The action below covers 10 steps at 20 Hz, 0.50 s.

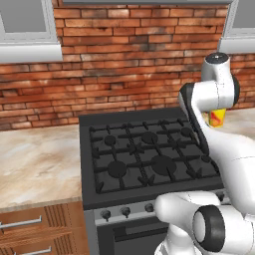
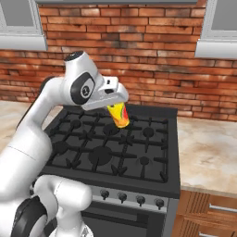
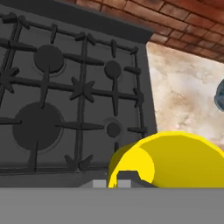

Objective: Pick the cup and bowl from the counter and place them on the counter next to the sink.

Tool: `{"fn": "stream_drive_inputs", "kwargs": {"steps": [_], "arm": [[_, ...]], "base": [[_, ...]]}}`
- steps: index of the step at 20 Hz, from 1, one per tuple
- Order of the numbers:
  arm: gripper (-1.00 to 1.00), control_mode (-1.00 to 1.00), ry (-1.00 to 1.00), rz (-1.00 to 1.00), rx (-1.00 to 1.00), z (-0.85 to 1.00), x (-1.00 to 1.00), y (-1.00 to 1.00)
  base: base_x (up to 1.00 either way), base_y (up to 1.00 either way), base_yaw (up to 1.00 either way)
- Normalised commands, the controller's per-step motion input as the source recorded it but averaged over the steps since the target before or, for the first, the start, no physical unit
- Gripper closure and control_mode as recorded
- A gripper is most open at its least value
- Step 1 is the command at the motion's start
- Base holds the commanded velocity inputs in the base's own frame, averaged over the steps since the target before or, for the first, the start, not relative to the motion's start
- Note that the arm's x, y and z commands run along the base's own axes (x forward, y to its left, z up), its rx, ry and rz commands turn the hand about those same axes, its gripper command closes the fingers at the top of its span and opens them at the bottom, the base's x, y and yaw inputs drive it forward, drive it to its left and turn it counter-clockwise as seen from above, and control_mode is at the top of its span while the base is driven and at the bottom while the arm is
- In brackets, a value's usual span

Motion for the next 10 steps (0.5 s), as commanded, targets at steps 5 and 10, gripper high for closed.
{"fn": "stream_drive_inputs", "kwargs": {"steps": [5,10], "arm": [[1.00,-1.00,-0.10,-0.37,0.18,0.12,-0.20,0.46],[1.00,-1.00,-0.08,-0.25,0.31,0.00,0.00,0.32]], "base": [[0.00,0.00,0.00],[0.00,0.00,0.00]]}}
